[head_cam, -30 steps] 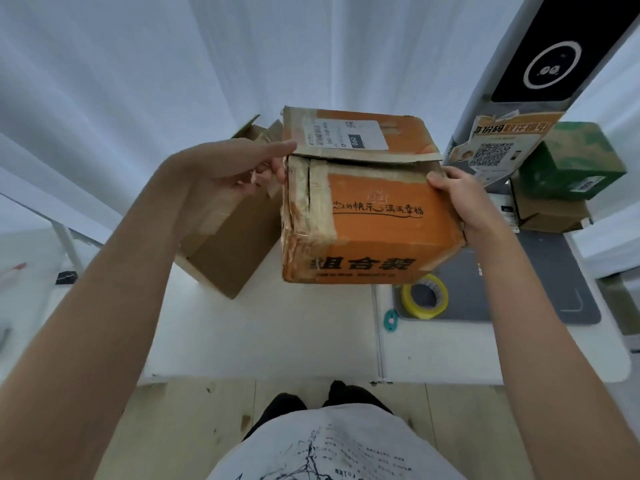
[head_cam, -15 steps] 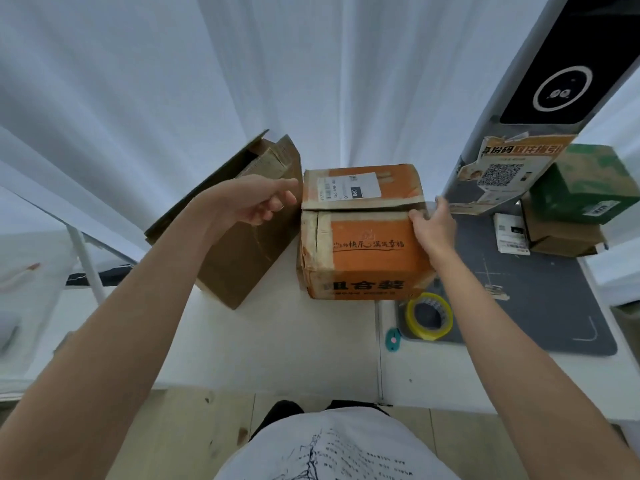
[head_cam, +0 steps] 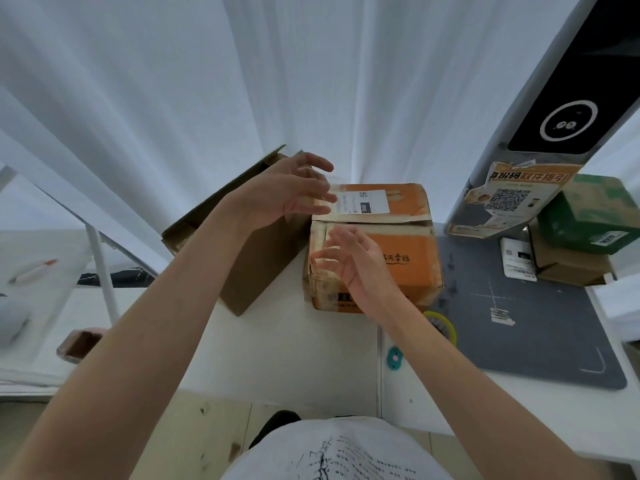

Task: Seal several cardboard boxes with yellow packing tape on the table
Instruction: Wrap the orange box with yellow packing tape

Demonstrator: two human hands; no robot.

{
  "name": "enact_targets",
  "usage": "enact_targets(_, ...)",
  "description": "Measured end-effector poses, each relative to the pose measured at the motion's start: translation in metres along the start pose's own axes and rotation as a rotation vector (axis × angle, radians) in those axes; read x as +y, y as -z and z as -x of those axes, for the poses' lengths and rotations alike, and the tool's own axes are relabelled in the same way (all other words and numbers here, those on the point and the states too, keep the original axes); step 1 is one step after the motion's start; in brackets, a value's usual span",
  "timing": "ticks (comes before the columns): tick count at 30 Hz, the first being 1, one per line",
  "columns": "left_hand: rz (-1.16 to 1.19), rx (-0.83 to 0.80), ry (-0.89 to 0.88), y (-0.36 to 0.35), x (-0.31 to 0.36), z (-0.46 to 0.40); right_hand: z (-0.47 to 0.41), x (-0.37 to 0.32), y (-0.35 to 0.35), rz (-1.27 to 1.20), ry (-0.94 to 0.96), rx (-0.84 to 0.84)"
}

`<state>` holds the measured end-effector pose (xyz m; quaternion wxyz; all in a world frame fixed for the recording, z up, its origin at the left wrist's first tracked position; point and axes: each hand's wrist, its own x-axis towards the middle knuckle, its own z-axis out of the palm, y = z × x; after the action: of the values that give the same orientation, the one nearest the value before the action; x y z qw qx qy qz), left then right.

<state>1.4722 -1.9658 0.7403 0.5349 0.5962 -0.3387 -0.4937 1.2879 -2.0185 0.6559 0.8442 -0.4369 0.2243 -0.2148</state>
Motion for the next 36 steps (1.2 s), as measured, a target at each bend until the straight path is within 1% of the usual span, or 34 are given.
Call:
enact_targets(2, -0.012, 0.021, -0.026, -0.001, 0.0, 0.001, 0.002, -0.001, 0.001, -0.03, 0.004, 0.015)
enact_targets(5, -0.061, 0.075, -0.063, -0.003, 0.001, 0.001, 0.004, -0.004, 0.002, -0.129, -0.025, 0.088)
enact_targets(11, -0.196, 0.269, -0.148, -0.01, -0.003, -0.006, 0.0, -0.008, 0.008, -0.393, -0.172, 0.261)
enact_targets(13, -0.22, 0.34, -0.19, -0.012, -0.006, -0.009, -0.002, -0.01, 0.009, -0.418, -0.176, 0.306)
enact_targets(15, -0.235, 0.434, -0.215, -0.015, -0.013, -0.012, -0.005, -0.016, 0.012, -0.387, -0.133, 0.356)
enact_targets(17, -0.188, 0.505, -0.218, -0.015, -0.025, -0.014, -0.01, -0.027, 0.017, -0.356, -0.087, 0.412)
enact_targets(20, 0.014, 0.595, -0.223, -0.005, -0.042, -0.009, -0.02, -0.046, 0.028, -0.34, -0.047, 0.489)
enact_targets(21, 0.064, 0.605, -0.225, 0.0, -0.047, -0.007, -0.023, -0.05, 0.032, -0.253, -0.029, 0.496)
enact_targets(22, 0.075, 0.606, -0.215, 0.005, -0.053, -0.005, -0.026, -0.053, 0.034, -0.073, -0.008, 0.492)
enact_targets(23, 0.054, 0.605, -0.187, 0.008, -0.059, -0.003, -0.028, -0.057, 0.036, 0.163, 0.02, 0.469)
enact_targets(25, -0.051, 0.623, -0.08, 0.012, -0.073, -0.003, -0.033, -0.065, 0.033, 0.621, 0.121, 0.4)
enact_targets(26, -0.124, 0.624, -0.014, 0.013, -0.081, -0.006, -0.036, -0.071, 0.03, 0.803, 0.188, 0.352)
enact_targets(28, -0.292, 0.564, 0.103, 0.012, -0.097, -0.011, -0.039, -0.084, 0.019, 1.049, 0.29, 0.232)
enact_targets(30, -0.432, 0.496, 0.151, 0.006, -0.109, -0.018, -0.039, -0.098, 0.007, 1.172, 0.307, 0.119)
enact_targets(32, -0.506, 0.459, 0.153, -0.003, -0.114, -0.023, -0.041, -0.107, 0.0, 1.203, 0.293, 0.04)
enact_targets(34, -0.487, 0.426, 0.172, -0.009, -0.118, -0.027, -0.042, -0.112, -0.004, 1.155, 0.268, 0.009)
enact_targets(36, -0.452, 0.428, 0.177, -0.009, -0.122, -0.031, -0.043, -0.114, -0.003, 1.09, 0.256, 0.021)
